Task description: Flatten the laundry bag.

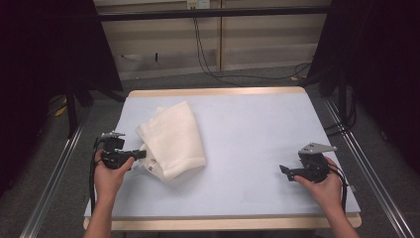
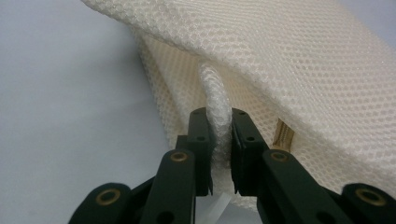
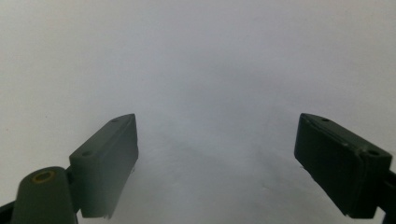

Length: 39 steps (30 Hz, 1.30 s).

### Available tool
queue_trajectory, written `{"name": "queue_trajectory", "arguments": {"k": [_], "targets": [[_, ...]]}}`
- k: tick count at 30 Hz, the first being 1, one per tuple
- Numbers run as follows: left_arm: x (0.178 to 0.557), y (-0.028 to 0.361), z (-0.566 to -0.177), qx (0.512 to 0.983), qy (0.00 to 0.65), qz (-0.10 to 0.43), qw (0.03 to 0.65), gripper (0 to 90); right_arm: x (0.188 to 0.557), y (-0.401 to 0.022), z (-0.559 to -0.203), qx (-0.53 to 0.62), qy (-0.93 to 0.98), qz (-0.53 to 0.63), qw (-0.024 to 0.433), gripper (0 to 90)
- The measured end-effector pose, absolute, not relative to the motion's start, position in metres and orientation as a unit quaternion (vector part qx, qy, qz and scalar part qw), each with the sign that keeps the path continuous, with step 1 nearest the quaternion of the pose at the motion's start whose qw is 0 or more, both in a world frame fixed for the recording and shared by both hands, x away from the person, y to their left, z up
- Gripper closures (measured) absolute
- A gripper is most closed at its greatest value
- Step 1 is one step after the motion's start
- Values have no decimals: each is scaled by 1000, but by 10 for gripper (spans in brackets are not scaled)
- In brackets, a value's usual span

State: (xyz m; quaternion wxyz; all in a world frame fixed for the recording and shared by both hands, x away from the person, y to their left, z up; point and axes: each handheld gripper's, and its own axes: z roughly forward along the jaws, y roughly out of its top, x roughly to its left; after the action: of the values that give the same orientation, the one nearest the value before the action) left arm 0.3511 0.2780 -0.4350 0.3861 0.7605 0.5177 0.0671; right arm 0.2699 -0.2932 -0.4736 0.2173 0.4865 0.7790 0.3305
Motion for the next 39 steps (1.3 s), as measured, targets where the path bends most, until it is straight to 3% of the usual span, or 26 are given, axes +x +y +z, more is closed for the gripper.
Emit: {"name": "queue_trajectory", "arguments": {"k": [25, 39], "targets": [[357, 245, -427, 765, 501, 41, 404, 808, 269, -291, -473, 481, 783, 330, 216, 130], [364, 206, -421, 778, 475, 29, 410, 808, 269, -290, -472, 475, 786, 333, 214, 130]]}}
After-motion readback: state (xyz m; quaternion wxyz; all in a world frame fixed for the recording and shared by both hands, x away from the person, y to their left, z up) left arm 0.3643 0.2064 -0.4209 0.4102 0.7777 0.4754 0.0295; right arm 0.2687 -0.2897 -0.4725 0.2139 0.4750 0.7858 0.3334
